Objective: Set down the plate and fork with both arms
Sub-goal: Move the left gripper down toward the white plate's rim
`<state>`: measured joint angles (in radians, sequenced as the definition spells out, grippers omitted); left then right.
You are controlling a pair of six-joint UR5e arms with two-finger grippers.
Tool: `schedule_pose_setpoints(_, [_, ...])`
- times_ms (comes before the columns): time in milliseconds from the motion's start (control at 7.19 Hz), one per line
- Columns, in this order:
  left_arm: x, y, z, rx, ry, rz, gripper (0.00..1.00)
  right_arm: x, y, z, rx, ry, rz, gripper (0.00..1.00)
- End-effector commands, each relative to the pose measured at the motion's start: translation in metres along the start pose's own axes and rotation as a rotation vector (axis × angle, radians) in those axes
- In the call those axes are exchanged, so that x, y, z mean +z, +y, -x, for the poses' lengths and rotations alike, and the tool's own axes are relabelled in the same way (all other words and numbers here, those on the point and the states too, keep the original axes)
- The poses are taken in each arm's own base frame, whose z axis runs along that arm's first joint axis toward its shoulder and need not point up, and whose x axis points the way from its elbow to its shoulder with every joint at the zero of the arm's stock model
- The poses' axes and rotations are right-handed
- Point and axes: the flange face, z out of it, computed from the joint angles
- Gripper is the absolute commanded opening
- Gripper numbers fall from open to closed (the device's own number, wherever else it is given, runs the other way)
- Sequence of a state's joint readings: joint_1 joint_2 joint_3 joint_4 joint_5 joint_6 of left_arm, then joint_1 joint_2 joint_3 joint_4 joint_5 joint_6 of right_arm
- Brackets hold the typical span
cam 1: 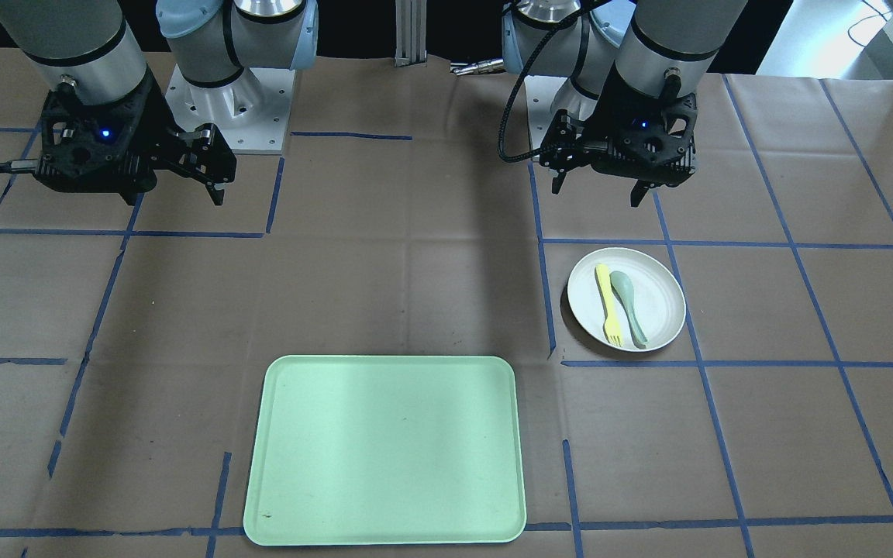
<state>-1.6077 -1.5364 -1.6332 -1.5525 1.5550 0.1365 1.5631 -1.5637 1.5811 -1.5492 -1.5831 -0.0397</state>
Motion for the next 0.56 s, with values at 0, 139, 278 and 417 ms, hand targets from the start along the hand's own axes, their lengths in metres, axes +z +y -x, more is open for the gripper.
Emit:
schedule_pose_setpoints(0, [0.0037,0.0037,-0.0005,0.003,0.002,0.007,1.00,0.0005,-0.0003,-0.0009,0.000,0.001,0.001,1.00])
schedule_pose_setpoints(139, [0.0057,0.0028,-0.0004,0.004,0.002,0.010,1.00,0.0006,-0.0002,-0.0009,0.000,0.001,0.003,1.00])
schedule_pose_setpoints(278, [0.0095,0.0036,-0.0006,0.004,0.005,0.017,1.00,0.0005,-0.0003,-0.0009,0.000,0.001,0.001,1.00])
schedule_pose_setpoints(417, [0.0088,0.0034,0.0003,0.003,0.003,0.016,1.00,0.0006,-0.0002,-0.0009,0.000,0.001,0.003,1.00])
